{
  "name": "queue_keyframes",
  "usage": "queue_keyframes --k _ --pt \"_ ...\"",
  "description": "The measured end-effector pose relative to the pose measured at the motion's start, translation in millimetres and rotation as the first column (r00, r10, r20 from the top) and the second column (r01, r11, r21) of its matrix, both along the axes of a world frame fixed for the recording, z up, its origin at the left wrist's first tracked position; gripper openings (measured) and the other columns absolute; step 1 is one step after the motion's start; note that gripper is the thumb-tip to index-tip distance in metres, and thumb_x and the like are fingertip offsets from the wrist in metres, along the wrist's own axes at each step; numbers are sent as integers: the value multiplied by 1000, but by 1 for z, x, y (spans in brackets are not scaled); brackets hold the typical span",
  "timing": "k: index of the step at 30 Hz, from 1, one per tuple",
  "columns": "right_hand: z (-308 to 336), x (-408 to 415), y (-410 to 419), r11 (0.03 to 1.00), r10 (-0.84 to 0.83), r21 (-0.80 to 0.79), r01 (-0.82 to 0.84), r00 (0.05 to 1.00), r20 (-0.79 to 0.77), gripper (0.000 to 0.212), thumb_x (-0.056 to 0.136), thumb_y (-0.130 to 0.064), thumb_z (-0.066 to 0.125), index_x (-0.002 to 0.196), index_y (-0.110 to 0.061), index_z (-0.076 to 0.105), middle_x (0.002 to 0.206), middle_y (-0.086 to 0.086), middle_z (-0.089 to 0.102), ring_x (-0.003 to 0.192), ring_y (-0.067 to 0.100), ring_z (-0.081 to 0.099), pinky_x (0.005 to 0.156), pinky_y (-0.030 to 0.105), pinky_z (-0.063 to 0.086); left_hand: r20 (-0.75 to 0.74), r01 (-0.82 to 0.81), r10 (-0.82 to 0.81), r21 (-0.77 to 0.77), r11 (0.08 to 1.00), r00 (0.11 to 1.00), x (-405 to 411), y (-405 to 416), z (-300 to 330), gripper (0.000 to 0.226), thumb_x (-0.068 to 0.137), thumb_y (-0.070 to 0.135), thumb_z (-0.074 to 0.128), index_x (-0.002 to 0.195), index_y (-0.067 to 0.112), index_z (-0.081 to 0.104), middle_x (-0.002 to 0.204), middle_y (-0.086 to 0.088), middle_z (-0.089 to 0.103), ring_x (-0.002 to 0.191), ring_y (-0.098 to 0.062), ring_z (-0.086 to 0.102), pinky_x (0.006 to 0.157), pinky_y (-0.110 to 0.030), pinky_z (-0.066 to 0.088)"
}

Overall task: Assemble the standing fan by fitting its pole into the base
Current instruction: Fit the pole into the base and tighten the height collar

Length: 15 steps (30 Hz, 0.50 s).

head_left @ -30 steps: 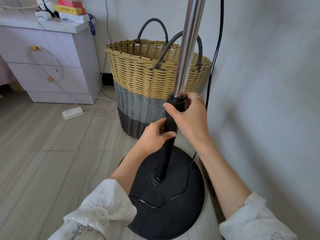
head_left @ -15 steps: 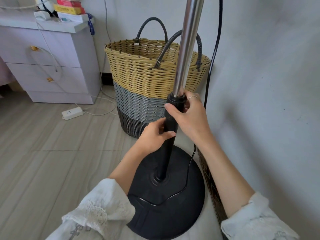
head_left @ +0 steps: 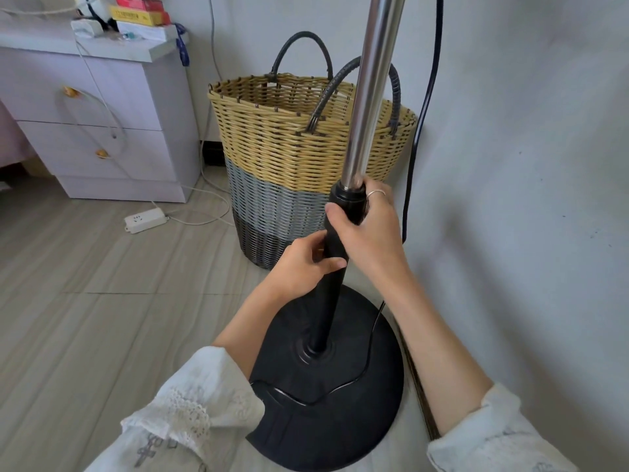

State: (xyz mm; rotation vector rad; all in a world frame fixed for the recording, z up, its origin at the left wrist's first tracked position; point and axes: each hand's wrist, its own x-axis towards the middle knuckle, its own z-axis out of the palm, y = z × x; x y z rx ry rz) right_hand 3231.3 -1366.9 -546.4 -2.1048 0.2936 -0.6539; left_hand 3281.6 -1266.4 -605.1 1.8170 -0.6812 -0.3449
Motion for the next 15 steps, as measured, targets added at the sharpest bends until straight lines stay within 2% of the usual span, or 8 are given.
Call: queue_keyframes --k 1,3,5,7,9,11,13,15 --pt "4 -2 -8 977 149 158 -140 988 -40 43 85 -19 61 127 -18 49 111 -6 57 110 14 56 98 33 45 -10 0 0 0 1000 1000 0 0 0 28 83 12 65 110 15 58 107 -3 66 105 -19 62 98 -46 47" --pt "8 -6 -26 852 347 423 -309 938 -15 50 88 -6 55 135 -18 45 118 1 65 110 13 60 102 34 43 -37 4 -4 -1 1000 999 0 0 1 28 83 11 65 110 16 58 106 -2 66 105 -19 62 99 -45 47" --pt "8 -10 -37 786 372 527 -323 928 14 59 88 0 55 142 -14 35 125 7 63 117 14 58 108 34 37 -54 9 -9 -4 1000 998 0 0 0 31 84 11 65 114 17 57 109 -2 65 107 -18 61 100 -44 46" --pt "9 -13 -41 829 327 479 -289 945 4 58 87 -4 59 140 -12 39 126 6 63 116 9 58 107 30 40 -55 15 -15 -5 1000 998 0 0 0 32 84 11 65 114 17 57 110 -1 65 108 -18 61 100 -44 46" --pt "12 -12 -33 926 260 292 -239 965 -34 50 84 -11 64 132 -18 52 116 2 65 103 3 63 93 19 48 -44 13 -13 -3 1000 999 1 0 0 30 83 11 65 111 17 58 107 -1 65 106 -19 62 100 -45 46" --pt "8 -8 -19 991 94 101 -90 995 -32 45 80 -21 69 124 -22 59 112 5 60 96 9 64 89 20 50 -21 2 -2 0 1000 1000 1 0 -1 26 83 12 66 108 16 59 105 -2 66 104 -19 62 99 -45 47" --pt "4 -6 -7 997 -73 41 71 996 42 41 75 -26 74 114 -20 62 109 6 58 93 14 63 87 25 52 -7 -2 2 -2 1000 1000 1 -1 -1 27 84 13 66 110 14 59 108 -3 67 105 -18 62 99 -44 46" --pt "4 -6 -8 994 -90 65 87 995 38 39 74 -25 75 108 -17 57 110 5 61 96 14 62 82 22 51 -9 1 -1 -8 1000 1000 1 -1 -1 26 84 12 65 109 13 59 108 -3 67 105 -17 62 99 -44 46"
